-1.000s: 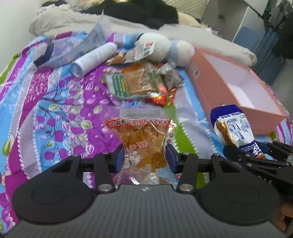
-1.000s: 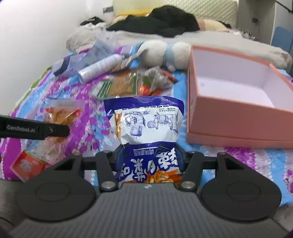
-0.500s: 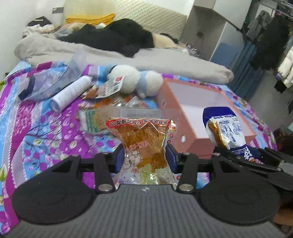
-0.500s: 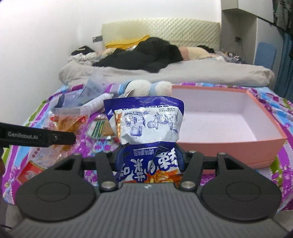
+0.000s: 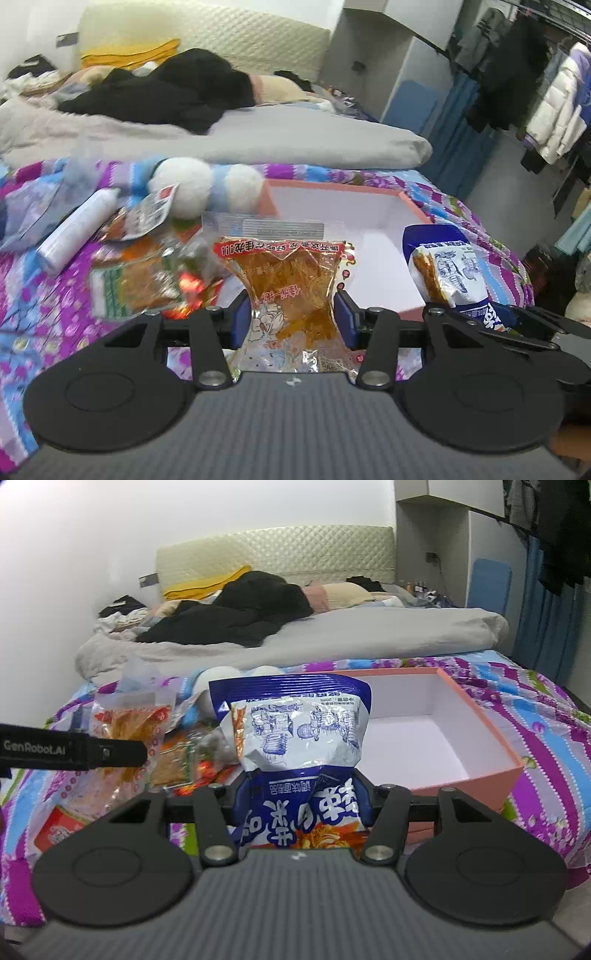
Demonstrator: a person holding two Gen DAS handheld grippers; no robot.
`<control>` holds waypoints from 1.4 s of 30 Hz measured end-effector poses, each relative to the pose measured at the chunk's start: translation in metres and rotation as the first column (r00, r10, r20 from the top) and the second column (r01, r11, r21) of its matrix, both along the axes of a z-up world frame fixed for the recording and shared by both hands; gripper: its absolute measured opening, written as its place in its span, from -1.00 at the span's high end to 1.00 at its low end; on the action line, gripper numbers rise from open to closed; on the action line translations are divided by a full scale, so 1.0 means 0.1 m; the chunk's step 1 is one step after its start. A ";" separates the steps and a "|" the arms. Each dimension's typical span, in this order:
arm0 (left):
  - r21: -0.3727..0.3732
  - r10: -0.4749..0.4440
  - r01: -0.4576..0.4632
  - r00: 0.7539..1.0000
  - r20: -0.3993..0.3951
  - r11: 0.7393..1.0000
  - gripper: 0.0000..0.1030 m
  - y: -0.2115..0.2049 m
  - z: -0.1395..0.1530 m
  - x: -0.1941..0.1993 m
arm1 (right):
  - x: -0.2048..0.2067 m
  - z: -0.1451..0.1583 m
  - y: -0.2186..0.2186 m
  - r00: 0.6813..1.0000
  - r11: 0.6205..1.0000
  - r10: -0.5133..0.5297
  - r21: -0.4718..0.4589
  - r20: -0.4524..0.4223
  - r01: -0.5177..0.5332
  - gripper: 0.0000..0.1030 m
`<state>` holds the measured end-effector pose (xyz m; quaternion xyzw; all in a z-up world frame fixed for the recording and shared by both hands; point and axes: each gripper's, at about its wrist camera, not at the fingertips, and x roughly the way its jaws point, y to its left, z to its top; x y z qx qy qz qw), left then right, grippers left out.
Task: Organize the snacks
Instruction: 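Carry both bags over the pink box and open both tools to drop them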
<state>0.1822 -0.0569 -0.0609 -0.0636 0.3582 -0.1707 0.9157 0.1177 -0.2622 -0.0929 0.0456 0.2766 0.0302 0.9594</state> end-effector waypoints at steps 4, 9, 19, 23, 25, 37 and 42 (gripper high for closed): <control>0.007 -0.040 0.039 0.999 0.021 0.999 -0.04 -0.24 0.06 0.27 | 0.18 0.03 -0.17 0.999 0.999 -0.036 0.000 0.010 0.036 -0.11; 0.010 -0.080 0.080 0.996 0.034 0.997 -0.04 -0.52 0.10 0.67 | 0.43 0.09 -0.38 0.997 0.998 -0.066 -0.017 0.031 0.067 -0.11; -0.006 -0.141 0.141 0.990 -0.009 0.990 -0.04 -1.09 0.07 1.51 | 1.14 0.07 -0.79 0.993 0.993 -0.114 -0.045 -0.016 0.113 -0.11; -0.032 -0.153 0.151 0.984 -0.091 0.988 -0.04 -1.27 -0.08 1.86 | 1.42 -0.04 -0.87 0.988 0.990 -0.123 -0.075 -0.095 0.116 -0.11; -0.035 -0.164 0.160 0.976 -0.140 0.986 -0.04 -1.35 -0.16 2.02 | 1.53 -0.11 -0.89 0.985 0.993 -0.097 -0.078 -0.139 0.087 -0.11; 0.017 -0.147 0.155 0.962 -0.231 0.988 -0.12 -1.47 -0.37 2.27 | 1.78 -0.58 -1.05 0.944 0.994 -0.101 -0.078 -0.315 0.080 -0.24; 0.017 -0.138 0.145 0.969 -0.203 0.989 -0.45 -1.40 -0.30 2.22 | 1.76 -0.56 -1.12 0.949 0.994 -0.110 -0.055 -0.297 0.098 -0.54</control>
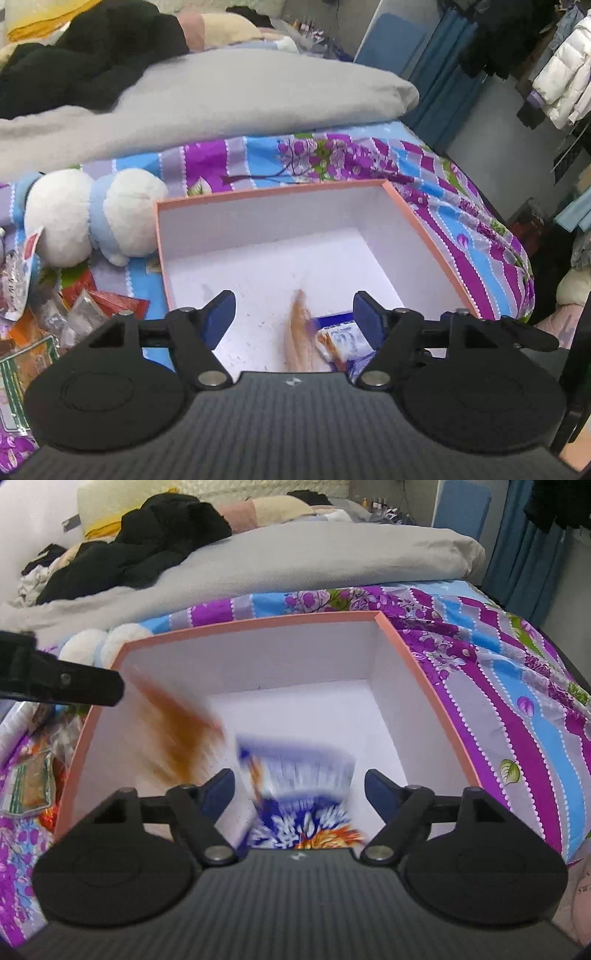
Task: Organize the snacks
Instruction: 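Carry both bags over the pink box and open both tools to drop them, then withdraw both tools from the pink box toward the remaining snacks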
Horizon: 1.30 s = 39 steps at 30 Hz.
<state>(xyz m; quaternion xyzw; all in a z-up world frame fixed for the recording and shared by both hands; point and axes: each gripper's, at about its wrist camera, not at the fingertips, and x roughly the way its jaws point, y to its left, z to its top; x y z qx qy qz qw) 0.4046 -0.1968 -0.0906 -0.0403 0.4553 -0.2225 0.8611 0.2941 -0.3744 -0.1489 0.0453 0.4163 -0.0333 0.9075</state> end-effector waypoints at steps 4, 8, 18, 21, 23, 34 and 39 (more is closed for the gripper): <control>-0.020 0.008 -0.008 1.000 0.019 1.000 -0.45 0.09 0.10 -0.07 | -0.05 0.07 -0.02 0.999 1.000 -0.012 0.013 0.031 0.012 -0.54; -0.036 0.006 -0.003 0.998 0.064 0.999 -0.45 0.19 0.25 -0.22 | -0.12 0.15 0.00 0.998 1.000 -0.009 0.019 0.066 0.007 -0.54; -0.009 -0.019 0.021 0.977 0.213 1.000 -0.45 0.46 0.59 -0.86 | -0.47 0.54 0.24 0.979 0.998 0.052 0.018 0.195 -0.056 -0.54; -0.019 -0.004 0.009 0.970 0.242 1.000 -0.45 0.60 0.67 -1.02 | -0.56 0.63 0.31 0.973 0.998 0.059 0.020 0.225 -0.066 -0.54; -0.028 0.010 -0.002 0.965 0.263 1.000 -0.45 0.70 0.74 -1.14 | -0.63 0.70 0.39 0.967 0.997 0.077 0.006 0.244 -0.081 -0.54; -0.029 0.078 -0.073 0.931 0.357 0.997 -0.45 1.33 0.93 -1.86 | -1.03 0.96 0.79 0.924 0.988 0.142 0.009 0.356 -0.155 -0.54; -0.034 0.114 -0.110 0.931 0.347 0.993 -0.45 1.60 0.77 -2.18 | -1.24 0.90 1.02 0.914 0.982 0.162 0.030 0.373 -0.187 -0.54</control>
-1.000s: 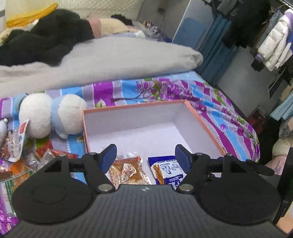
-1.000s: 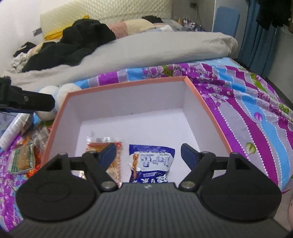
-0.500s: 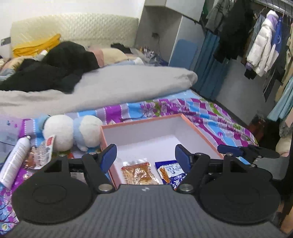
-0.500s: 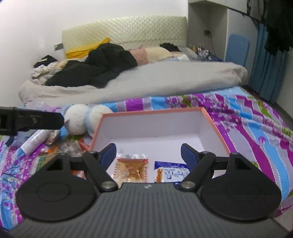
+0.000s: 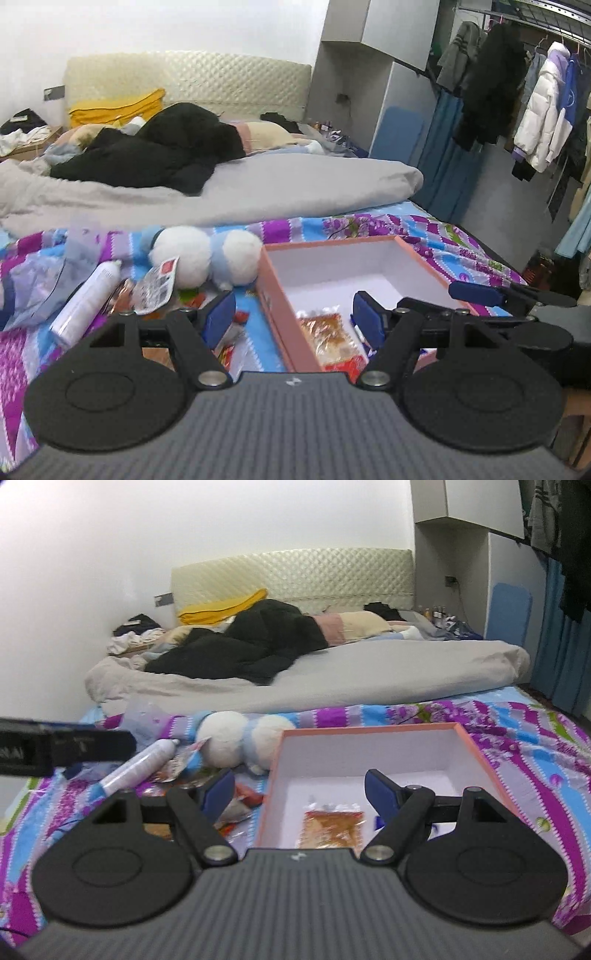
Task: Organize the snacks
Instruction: 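Withdraw both tools from the pink box toward the remaining snacks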
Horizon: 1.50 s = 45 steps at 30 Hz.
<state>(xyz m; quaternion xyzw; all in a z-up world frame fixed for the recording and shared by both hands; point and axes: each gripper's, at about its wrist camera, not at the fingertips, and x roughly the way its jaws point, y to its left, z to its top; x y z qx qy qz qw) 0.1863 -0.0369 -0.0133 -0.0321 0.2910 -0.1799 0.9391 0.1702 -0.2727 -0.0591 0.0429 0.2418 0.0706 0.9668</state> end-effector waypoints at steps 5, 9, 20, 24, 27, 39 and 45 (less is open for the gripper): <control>-0.015 0.047 -0.047 0.999 -0.003 0.999 -0.45 0.27 -0.11 -0.28 | -0.26 -0.02 0.20 0.999 0.999 0.034 0.019 0.032 -0.035 -0.54; -0.002 0.082 -0.082 0.997 0.001 0.997 -0.45 0.43 -0.16 -0.45 | -0.42 -0.06 0.32 0.998 0.999 0.045 0.024 0.039 -0.046 -0.54; -0.098 0.129 -0.141 0.985 -0.118 0.985 -0.45 0.73 -0.46 -0.89 | -0.83 -0.28 0.50 0.998 0.997 0.066 0.037 -0.002 -0.066 -0.54; -0.091 0.122 -0.135 0.983 -0.141 0.987 -0.45 0.73 -0.59 -1.02 | -1.01 -0.40 0.57 0.995 0.996 0.092 0.022 -0.023 -0.092 -0.54; -0.092 0.134 -0.149 0.979 -0.151 0.984 -0.45 0.75 -0.67 -1.07 | -1.12 -0.49 0.61 0.994 0.995 0.103 0.022 -0.034 -0.102 -0.54; -0.059 0.189 -0.206 0.958 -0.214 0.977 -0.55 0.86 -1.02 -1.23 | -1.29 -0.87 0.80 0.987 0.989 0.146 -0.010 -0.063 -0.147 -0.53; -0.029 0.158 -0.170 0.957 -0.242 0.985 -0.61 0.80 -1.21 -1.03 | -1.22 -0.98 0.88 0.987 0.989 0.137 -0.045 -0.079 -0.141 -0.52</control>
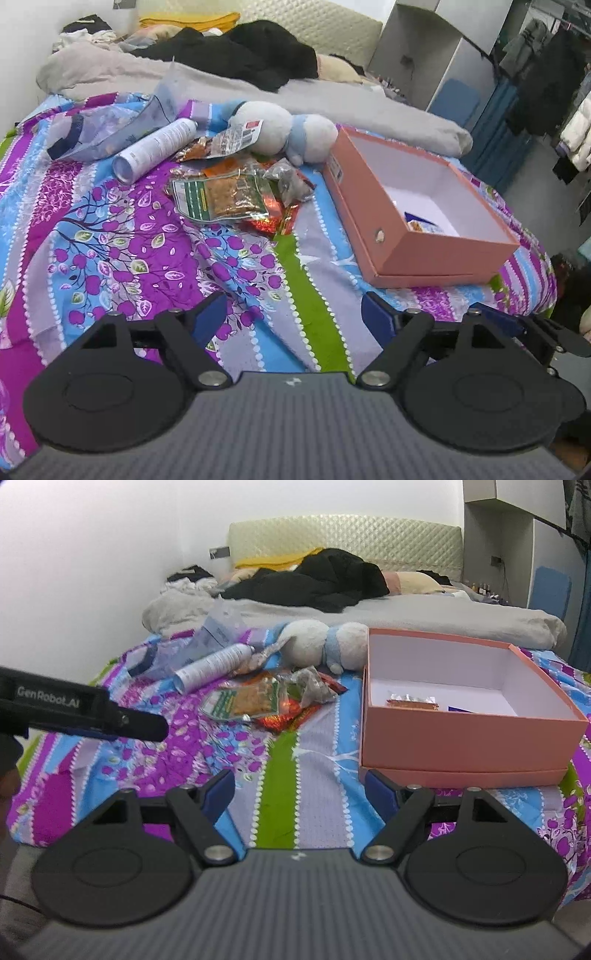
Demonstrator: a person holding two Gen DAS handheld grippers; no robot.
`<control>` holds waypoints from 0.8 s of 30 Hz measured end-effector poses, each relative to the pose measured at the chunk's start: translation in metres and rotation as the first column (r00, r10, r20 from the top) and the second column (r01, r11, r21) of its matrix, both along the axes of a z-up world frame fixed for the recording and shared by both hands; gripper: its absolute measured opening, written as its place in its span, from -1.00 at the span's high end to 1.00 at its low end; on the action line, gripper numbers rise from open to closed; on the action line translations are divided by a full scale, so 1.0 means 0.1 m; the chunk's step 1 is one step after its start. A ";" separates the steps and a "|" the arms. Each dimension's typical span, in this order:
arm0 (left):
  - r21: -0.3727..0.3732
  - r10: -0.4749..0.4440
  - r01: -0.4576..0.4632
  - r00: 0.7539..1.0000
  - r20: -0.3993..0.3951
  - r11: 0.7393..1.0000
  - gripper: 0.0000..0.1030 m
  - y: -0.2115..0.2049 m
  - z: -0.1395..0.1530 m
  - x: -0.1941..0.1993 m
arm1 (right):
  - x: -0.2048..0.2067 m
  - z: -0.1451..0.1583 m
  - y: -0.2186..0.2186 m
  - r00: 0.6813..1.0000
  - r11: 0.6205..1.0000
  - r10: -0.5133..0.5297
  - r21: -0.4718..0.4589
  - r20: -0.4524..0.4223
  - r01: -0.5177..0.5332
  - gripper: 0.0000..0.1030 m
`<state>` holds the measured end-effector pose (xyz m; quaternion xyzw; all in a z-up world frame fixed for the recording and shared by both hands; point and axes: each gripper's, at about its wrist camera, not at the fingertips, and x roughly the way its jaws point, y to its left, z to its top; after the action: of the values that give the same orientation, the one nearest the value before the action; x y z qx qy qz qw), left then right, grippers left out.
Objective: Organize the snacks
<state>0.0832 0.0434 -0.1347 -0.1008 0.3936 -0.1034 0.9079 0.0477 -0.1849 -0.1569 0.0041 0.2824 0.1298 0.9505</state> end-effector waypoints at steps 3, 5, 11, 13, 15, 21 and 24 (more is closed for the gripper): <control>-0.006 0.011 -0.011 1.000 -0.029 1.000 -0.61 0.01 -0.15 0.18 | 0.06 -0.08 0.06 1.000 1.000 -0.001 -0.023 -0.002 0.001 -0.52; 0.004 0.022 -0.022 0.999 -0.040 1.000 -0.62 0.04 -0.26 0.33 | 0.14 -0.13 0.11 1.000 0.999 -0.010 -0.033 -0.007 0.010 -0.52; 0.004 0.075 -0.075 0.995 -0.069 0.997 -0.61 0.21 -0.54 0.79 | 0.51 -0.36 0.32 1.000 0.996 -0.011 -0.092 -0.004 0.011 -0.45; 0.019 0.092 -0.091 0.994 -0.063 0.996 -0.61 0.27 -0.61 0.96 | 0.66 -0.42 0.39 1.000 0.993 -0.001 -0.116 0.009 0.002 -0.45; 0.030 0.108 -0.107 0.993 -0.051 0.994 -0.61 0.35 -0.68 1.14 | 0.81 -0.47 0.46 1.000 0.992 0.013 -0.124 0.023 -0.010 -0.45; 0.036 0.191 -0.189 0.981 -0.035 0.981 -0.61 0.65 -0.94 1.63 | 1.20 -0.66 0.66 0.997 0.990 0.055 -0.131 0.045 -0.048 -0.44; -0.028 0.271 -0.272 0.962 -0.029 0.962 -0.58 0.84 -1.04 1.78 | 1.41 -0.75 0.72 0.997 0.991 0.052 -0.128 0.049 -0.045 -0.39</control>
<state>0.2614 0.1275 -0.2382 -0.1697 0.3855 0.0171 0.9068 0.1886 -0.1125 -0.2323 -0.0668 0.2650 0.1347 0.9524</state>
